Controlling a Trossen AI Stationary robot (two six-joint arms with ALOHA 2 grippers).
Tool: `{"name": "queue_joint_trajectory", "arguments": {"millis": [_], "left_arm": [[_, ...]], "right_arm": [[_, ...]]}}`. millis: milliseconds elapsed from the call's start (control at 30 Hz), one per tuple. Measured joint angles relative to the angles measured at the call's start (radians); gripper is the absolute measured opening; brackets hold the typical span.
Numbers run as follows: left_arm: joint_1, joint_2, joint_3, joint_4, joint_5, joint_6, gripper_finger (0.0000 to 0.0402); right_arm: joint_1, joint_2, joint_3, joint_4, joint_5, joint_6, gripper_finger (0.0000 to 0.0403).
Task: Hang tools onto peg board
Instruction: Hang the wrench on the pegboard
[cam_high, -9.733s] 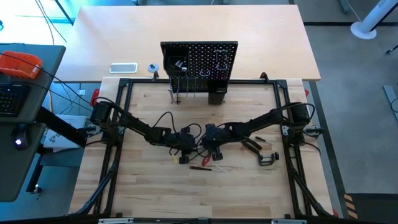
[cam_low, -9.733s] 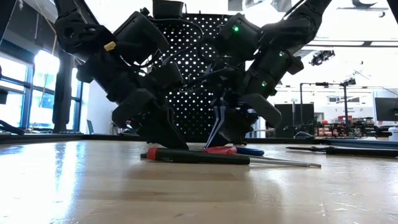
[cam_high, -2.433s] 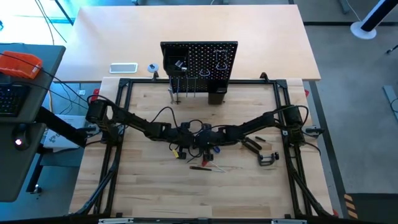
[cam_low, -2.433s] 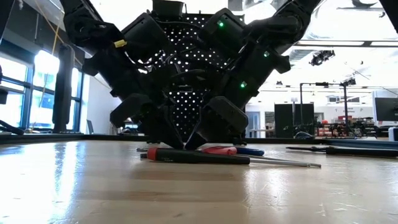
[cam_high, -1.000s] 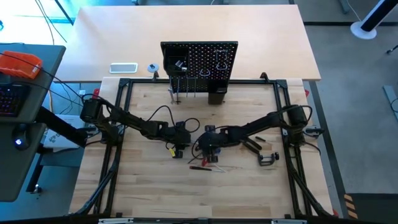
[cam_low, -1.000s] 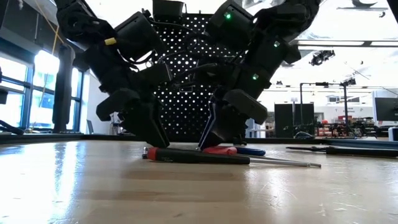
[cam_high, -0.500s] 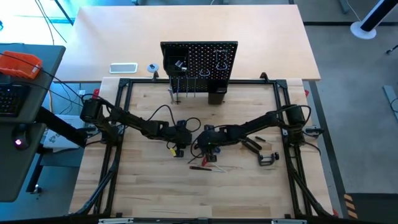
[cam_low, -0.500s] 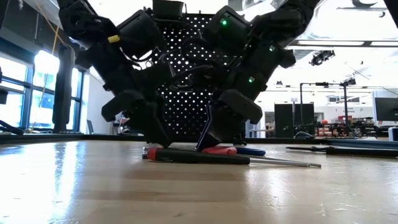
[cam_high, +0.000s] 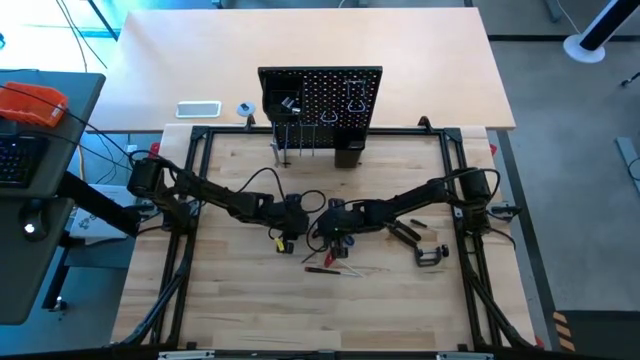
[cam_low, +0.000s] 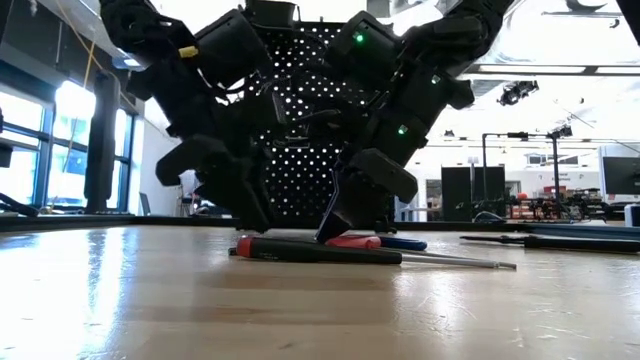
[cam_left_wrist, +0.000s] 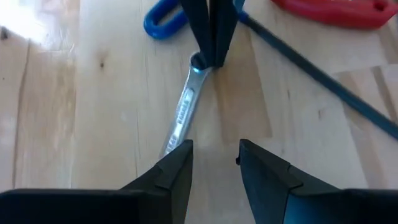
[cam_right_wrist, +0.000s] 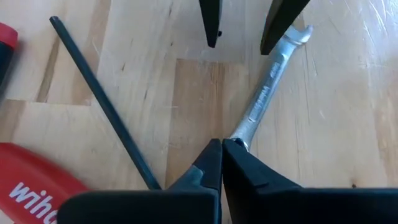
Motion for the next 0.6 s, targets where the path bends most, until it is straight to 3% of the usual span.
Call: {"name": "queue_joint_trajectory", "arguments": {"millis": [233, 400, 600], "left_arm": [[0.004, 0.0, 0.0, 0.013, -0.069, 0.053, 0.0159], [0.02, 0.0, 0.001, 0.036, -0.063, 0.065, 0.0185], [0.051, 0.026, 0.001, 0.039, 0.087, 0.068, 0.0189]], "right_arm": [[0.001, -0.003, -0.001, 0.039, -0.041, 0.005, 0.0], [0.004, -0.006, -0.002, 0.049, -0.058, -0.007, 0.0], [0.013, -0.007, -0.003, 0.078, -0.093, -0.023, 0.0]]}}
